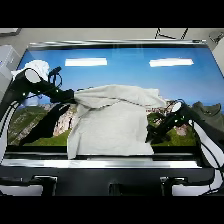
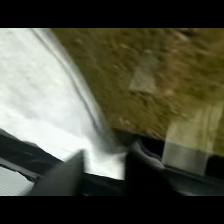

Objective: Fold the clothes and pants, and hang the long-sleeved shirts on hangers.

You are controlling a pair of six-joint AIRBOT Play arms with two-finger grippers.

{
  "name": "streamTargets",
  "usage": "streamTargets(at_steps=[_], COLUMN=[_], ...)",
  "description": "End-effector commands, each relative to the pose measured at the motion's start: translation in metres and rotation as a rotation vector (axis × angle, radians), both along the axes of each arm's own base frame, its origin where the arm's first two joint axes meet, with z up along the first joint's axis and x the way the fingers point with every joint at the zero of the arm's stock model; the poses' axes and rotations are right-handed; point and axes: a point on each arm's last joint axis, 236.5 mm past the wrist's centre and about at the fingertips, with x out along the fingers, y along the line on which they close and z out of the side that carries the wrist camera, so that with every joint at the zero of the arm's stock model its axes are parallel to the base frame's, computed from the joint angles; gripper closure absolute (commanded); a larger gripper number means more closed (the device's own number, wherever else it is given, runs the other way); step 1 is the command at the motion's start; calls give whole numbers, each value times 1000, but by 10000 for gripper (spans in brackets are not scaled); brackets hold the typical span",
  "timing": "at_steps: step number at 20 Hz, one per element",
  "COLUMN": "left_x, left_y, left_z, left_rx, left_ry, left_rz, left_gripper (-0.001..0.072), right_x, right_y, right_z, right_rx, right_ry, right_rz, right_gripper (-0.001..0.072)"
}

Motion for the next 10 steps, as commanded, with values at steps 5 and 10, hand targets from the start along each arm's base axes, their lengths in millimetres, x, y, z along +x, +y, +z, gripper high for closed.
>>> streamTargets(at_steps=[5,10], left_x=[-11,-46], left_y=[32,10], left_z=[-3,-34], left_rx=[9,-70], left_ry=[55,194], left_rz=[-11,-24], left_gripper=[679,679], right_x=[145,281], right_y=[-68,-233], right_z=[53,190], right_rx=[-116,-304], right_ry=[-398,-926], right_rz=[-270,-798], right_gripper=[675,673])
